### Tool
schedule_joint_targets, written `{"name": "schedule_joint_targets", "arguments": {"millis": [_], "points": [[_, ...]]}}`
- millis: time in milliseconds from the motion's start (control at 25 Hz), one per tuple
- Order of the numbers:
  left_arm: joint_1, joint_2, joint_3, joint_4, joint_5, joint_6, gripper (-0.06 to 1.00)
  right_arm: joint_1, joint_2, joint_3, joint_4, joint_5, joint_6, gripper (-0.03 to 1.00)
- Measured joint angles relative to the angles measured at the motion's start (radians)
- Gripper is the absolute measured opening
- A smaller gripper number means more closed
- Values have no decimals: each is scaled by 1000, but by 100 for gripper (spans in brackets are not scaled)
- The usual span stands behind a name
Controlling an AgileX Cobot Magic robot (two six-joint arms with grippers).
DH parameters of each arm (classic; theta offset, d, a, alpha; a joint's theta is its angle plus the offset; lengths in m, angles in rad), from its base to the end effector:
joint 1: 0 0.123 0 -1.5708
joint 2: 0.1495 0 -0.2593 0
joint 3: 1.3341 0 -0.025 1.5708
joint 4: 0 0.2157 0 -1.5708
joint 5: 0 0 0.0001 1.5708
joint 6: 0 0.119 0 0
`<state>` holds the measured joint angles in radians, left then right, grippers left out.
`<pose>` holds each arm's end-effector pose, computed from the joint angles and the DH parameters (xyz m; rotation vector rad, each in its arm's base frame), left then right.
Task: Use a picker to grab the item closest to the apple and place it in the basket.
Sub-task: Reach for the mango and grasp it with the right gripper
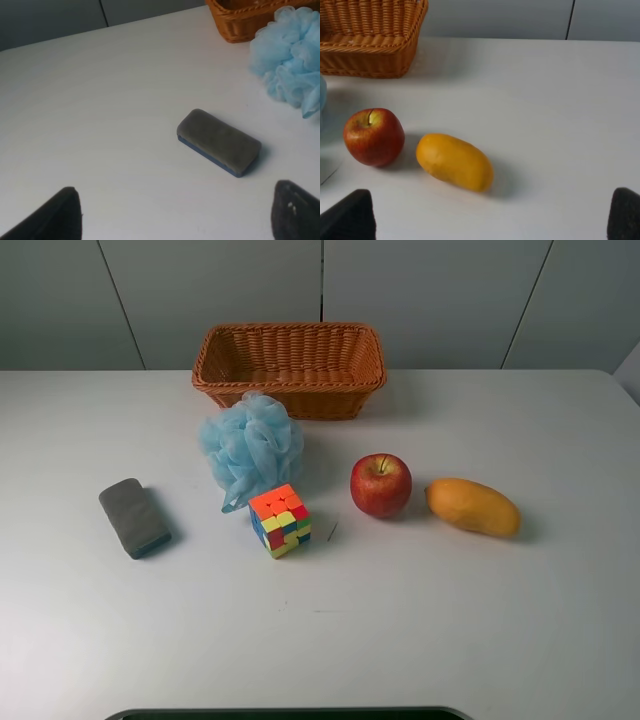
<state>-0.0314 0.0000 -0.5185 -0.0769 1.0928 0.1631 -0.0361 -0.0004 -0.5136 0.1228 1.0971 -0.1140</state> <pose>0.0114 -0.0085 0.2494 0.2054 2.0452 -0.0105 0.0119 0.0126 0.2481 -0.0896 2.0589 0.0547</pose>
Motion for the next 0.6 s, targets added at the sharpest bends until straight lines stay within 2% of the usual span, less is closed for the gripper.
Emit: {"name": "schedule_joint_targets", "arguments": {"millis": [600], "points": [[0, 0, 0, 0, 0, 0, 73, 0, 0, 0, 2, 0, 0, 70]]}}
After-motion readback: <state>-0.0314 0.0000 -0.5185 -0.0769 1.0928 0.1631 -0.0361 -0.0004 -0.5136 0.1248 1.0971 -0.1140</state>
